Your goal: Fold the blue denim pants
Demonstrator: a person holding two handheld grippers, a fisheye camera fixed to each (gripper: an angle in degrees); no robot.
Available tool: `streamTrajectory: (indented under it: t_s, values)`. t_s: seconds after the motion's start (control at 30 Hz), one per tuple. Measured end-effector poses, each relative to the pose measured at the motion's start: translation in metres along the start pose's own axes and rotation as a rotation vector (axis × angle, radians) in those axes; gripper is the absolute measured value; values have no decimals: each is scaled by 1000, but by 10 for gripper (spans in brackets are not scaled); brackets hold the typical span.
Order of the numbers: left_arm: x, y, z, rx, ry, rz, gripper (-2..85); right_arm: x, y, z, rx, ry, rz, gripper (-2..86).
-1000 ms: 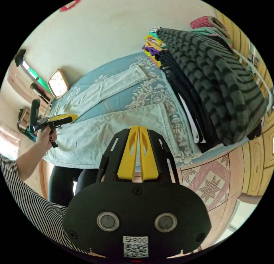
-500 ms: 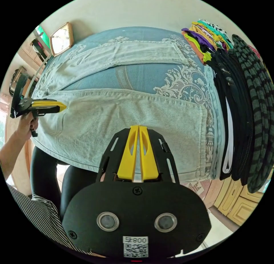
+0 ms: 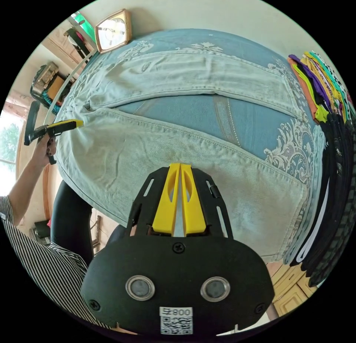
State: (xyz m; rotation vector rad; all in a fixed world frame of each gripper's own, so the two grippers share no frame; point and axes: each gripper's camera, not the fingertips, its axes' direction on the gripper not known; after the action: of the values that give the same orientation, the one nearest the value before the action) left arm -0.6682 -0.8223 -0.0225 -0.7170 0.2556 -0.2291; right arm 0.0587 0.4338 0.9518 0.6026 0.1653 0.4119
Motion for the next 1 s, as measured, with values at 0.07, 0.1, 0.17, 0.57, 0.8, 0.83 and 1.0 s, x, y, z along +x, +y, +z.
streamTrajectory:
  t_s: [0.07, 0.1, 0.17, 0.57, 0.8, 0.83, 1.0]
  values:
    - [-13, 5, -5, 90, -20, 32, 5, 1, -7, -8, 22, -17, -1, 1]
    - [-27, 5, -7, 128, -15, 43, 8, 1, -15, -14, 37, -28, -8, 1]
    - [-55, 3, -12, 191, -7, 41, 12, 0, -31, -24, 69, -62, -25, 1]
    - [-268, -58, 17, 245, -95, -136, 53, -64, -225, -24, 125, -206, -366, 4]
    - [-333, -93, 64, 174, -235, -171, 66, -98, -299, -12, 81, -269, -453, 2]
    - [-340, -99, 74, 159, -243, -168, 65, -101, -302, -11, 79, -268, -461, 2]
    - [-371, -123, 142, -13, -337, -218, 41, -113, -323, 8, 29, -193, -443, 0]
